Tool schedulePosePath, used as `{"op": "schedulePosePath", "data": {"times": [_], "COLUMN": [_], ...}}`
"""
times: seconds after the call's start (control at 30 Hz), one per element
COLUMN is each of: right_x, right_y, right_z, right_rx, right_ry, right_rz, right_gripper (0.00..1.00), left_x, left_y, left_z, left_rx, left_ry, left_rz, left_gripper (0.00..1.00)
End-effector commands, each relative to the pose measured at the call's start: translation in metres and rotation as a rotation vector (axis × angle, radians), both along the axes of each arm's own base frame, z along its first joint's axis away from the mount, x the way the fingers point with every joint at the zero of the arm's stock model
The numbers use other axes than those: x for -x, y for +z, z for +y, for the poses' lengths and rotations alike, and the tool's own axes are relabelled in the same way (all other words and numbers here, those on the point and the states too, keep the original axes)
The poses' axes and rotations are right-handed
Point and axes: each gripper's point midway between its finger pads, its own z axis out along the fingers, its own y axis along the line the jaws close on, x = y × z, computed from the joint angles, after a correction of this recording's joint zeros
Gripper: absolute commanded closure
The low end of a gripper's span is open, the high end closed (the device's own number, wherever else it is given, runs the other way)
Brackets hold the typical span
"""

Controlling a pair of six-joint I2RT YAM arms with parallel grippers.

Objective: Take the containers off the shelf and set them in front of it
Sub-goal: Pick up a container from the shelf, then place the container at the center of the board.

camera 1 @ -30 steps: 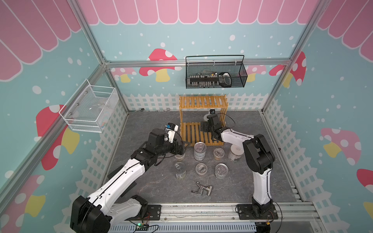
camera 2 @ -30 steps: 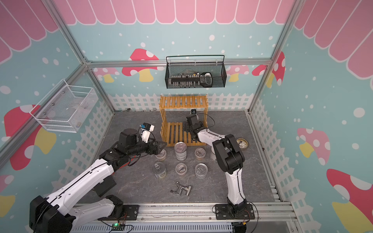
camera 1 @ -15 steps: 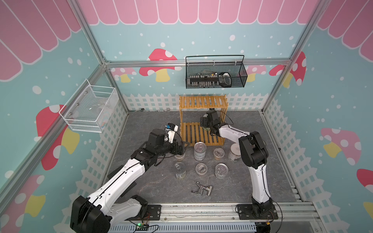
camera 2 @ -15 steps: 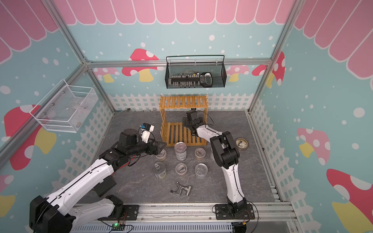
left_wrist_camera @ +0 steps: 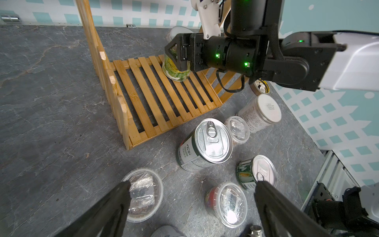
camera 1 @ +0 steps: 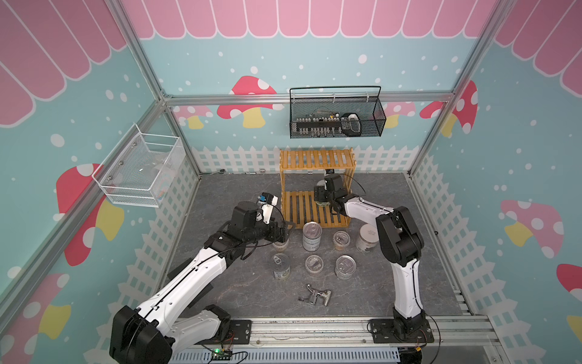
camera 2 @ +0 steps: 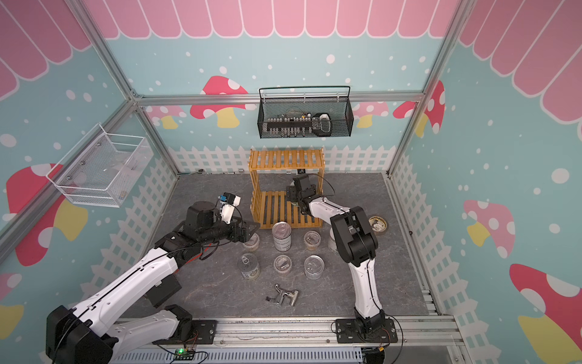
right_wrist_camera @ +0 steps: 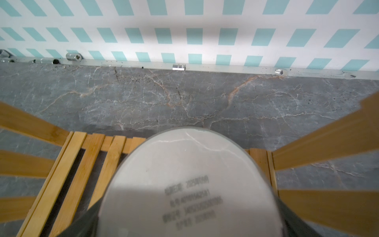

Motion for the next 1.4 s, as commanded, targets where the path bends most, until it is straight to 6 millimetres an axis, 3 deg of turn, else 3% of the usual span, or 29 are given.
{"op": "schedulePosePath", "data": {"times": [0.0, 0.2, 0.57, 0.73, 0.83, 1.03, 1.2, 1.37], "right_x": [0.022, 0.064, 0.119, 0.161, 0.190, 0.248, 0.282, 0.313], "right_y": [0.031, 0.058, 0.088, 0.112, 0.114, 0.129, 0.116, 0.116], "right_z": [0.015, 0.015, -0.002, -0.010, -0.018, -0.048, -0.097, -0.134], "right_rx": [-0.015, -0.031, -0.005, 0.002, 0.018, 0.037, 0.073, 0.037], "right_ry": [0.089, 0.159, 0.203, 0.249, 0.266, 0.216, 0.004, -0.142], "right_rz": [-0.057, -0.104, -0.151, -0.156, -0.101, -0.029, 0.093, 0.137], "right_gripper": [0.32, 0.32, 0.33, 0.33, 0.33, 0.32, 0.31, 0.31], "left_x": [-0.001, -0.002, -0.003, -0.004, -0.003, -0.001, 0.001, 0.003], "left_y": [-0.003, -0.007, -0.008, -0.006, -0.004, 0.004, 0.007, 0.008], "left_z": [0.003, 0.002, 0.001, -0.001, -0.004, -0.012, -0.020, -0.024], "left_rx": [-0.022, -0.027, -0.026, -0.023, -0.010, 0.030, 0.040, 0.043], "left_ry": [0.001, -0.004, -0.009, -0.016, -0.030, -0.052, -0.065, -0.077], "left_rz": [0.001, 0.007, 0.006, 0.001, 0.006, -0.006, -0.015, -0.019], "left_gripper": [0.02, 0.03, 0.02, 0.02, 0.03, 0.02, 0.02, 0.03]}}
